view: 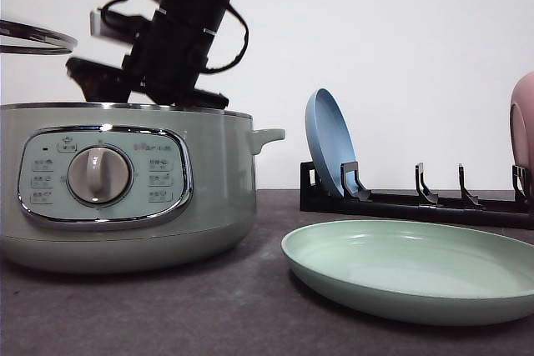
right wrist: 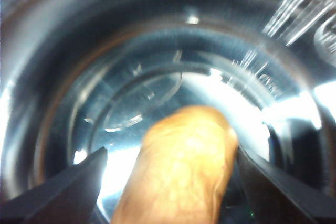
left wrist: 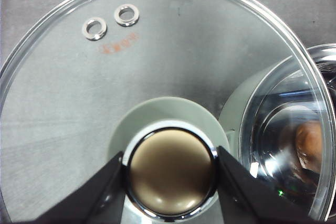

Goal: Transfer potato from steamer to green plate

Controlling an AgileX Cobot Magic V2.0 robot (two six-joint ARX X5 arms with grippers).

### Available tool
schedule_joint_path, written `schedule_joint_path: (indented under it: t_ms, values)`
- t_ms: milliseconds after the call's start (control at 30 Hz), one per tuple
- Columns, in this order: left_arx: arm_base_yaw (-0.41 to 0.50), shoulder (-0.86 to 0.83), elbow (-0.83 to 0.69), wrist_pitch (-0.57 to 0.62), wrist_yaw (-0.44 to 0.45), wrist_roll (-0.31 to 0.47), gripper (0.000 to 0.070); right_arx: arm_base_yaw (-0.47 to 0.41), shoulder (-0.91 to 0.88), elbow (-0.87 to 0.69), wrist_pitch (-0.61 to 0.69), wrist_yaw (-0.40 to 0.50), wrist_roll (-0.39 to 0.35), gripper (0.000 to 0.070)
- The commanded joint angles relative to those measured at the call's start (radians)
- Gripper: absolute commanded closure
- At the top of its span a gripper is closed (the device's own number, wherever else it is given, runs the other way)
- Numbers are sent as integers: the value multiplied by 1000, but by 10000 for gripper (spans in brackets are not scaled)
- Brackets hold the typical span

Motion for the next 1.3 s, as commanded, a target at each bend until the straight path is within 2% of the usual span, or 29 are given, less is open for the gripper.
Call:
schedule_joint_path:
  t_ms: [0,467,633,767,1033,1267]
  values:
    - [3,-10,29,30,0,9,699,12,21,27,7,8,11,203]
    - [3,-10,29,30,0,9,699,20,41,27,-43,21,10,206]
    - [2,-10,29,30,0,9,699,21,41,27,-48,22,11,301]
    - [2,-10,29,30,0,9,699,21,41,27,-50,22,11,457]
    - [2,-10,29,30,1,9,699,13,1,46,-69,20,5,467]
    - [2,-10,29,31,14,9,698,1,-108,83,-116,23,-23,467]
